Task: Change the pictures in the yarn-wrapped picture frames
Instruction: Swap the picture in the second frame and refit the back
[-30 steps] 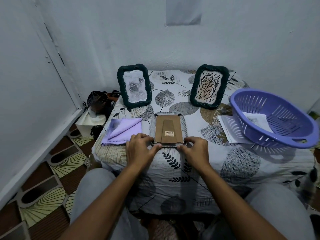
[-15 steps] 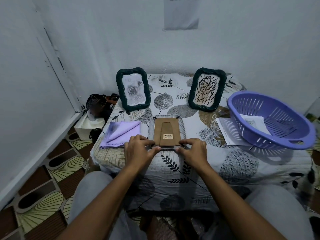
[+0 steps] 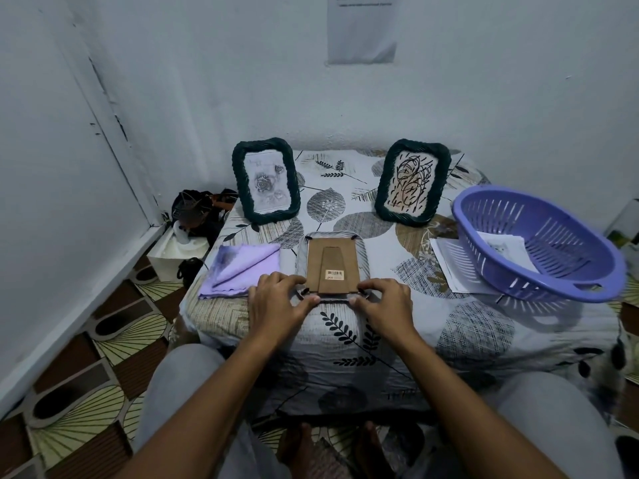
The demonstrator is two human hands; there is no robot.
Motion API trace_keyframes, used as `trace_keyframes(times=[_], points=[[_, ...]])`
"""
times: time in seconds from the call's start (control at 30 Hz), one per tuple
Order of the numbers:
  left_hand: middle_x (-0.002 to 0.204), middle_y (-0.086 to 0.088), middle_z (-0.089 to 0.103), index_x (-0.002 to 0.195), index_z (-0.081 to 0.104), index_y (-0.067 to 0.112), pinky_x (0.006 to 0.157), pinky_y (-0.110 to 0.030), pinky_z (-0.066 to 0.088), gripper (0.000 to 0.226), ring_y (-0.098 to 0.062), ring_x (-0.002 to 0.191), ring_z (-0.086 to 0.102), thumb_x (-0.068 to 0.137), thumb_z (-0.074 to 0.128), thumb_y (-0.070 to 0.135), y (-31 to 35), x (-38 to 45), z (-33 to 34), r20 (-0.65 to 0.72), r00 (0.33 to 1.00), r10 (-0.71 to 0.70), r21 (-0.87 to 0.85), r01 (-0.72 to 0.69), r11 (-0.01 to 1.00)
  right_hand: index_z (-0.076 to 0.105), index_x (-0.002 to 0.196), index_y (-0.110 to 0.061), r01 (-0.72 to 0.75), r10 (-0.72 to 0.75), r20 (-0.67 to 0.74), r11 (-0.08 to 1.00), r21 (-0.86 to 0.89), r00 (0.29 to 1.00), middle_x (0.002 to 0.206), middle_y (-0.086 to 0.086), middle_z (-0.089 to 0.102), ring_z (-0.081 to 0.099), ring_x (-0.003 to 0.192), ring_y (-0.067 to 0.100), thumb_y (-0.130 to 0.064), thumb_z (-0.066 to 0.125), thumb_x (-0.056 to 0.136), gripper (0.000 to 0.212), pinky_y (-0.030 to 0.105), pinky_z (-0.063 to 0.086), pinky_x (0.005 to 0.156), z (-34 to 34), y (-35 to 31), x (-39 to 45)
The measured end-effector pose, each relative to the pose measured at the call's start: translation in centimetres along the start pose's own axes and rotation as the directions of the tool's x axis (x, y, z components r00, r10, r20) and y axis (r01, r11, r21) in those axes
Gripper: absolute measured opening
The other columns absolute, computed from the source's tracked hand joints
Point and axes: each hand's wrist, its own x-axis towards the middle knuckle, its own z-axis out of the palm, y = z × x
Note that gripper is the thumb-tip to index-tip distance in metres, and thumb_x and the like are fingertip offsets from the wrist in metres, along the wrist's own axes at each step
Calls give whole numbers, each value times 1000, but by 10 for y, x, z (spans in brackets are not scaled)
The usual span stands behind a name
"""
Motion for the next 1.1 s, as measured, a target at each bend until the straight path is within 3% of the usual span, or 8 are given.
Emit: trace_keyframes(times=[0.33, 0.57, 0.8, 0.9, 0.97, 1.1], points=[[95, 2, 63, 97, 75, 29, 76, -33, 31, 35, -19, 97, 51, 73, 74, 55, -2, 1, 0, -2, 1000, 23, -7, -23, 1000, 73, 105, -24, 19, -19, -11, 1000, 18, 1000, 112, 4, 62, 41, 118, 23, -32, 77, 77, 29, 34, 36, 97, 0, 1, -1], [97, 2, 63, 99, 75, 29, 77, -33, 31, 37, -18, 98, 50, 74, 72, 56, 0, 2, -3, 17, 999, 32, 23, -33, 999, 72, 108, -24, 23, -23, -12, 1000, 1, 1000, 114, 3, 60, 38, 117, 22, -33, 74, 80, 30, 31, 33, 92, -1, 0, -2], [97, 4, 69, 100, 75, 27, 78, -32, 32, 37, -19, 98, 56, 79, 66, 56, 10, 19, -24, 127, 990, 55, 183, -78, 980, 64, 121, -23, 174, -171, 32, 956, -238, 985, 117, 4, 62, 49, 112, 24, -44, 58, 90, 38, 36, 44, 89, -9, 0, -6], [102, -2, 73, 104, 74, 18, 80, -29, 46, 31, -19, 97, 64, 81, 67, 36, 14, 38, -31, 139, 990, 21, 0, -21, 1000, 62, 124, -16, 148, -148, 11, 979, -137, 989, 119, 8, 62, 57, 106, 24, -35, 57, 92, 37, 34, 48, 85, -18, -12, 11], [115, -4, 69, 113, 70, 11, 81, -24, 45, 34, -17, 101, 62, 84, 65, 29, 22, 51, -31, 212, 977, 3, -130, 25, 991, 64, 121, -10, 60, -60, 22, 998, 11, 998, 116, 9, 64, 60, 104, 22, -23, 60, 91, 33, 31, 47, 86, -24, -20, 32], [129, -7, 61, 126, 60, 11, 84, -23, 40, 43, -18, 110, 57, 87, 64, 27, 30, 70, -22, 303, 951, -62, -196, 126, 973, 65, 110, -4, -166, 142, 114, 957, 237, 983, 103, 14, 67, 64, 92, 29, -8, 61, 84, 27, 48, 54, 86, -26, -23, 70]])
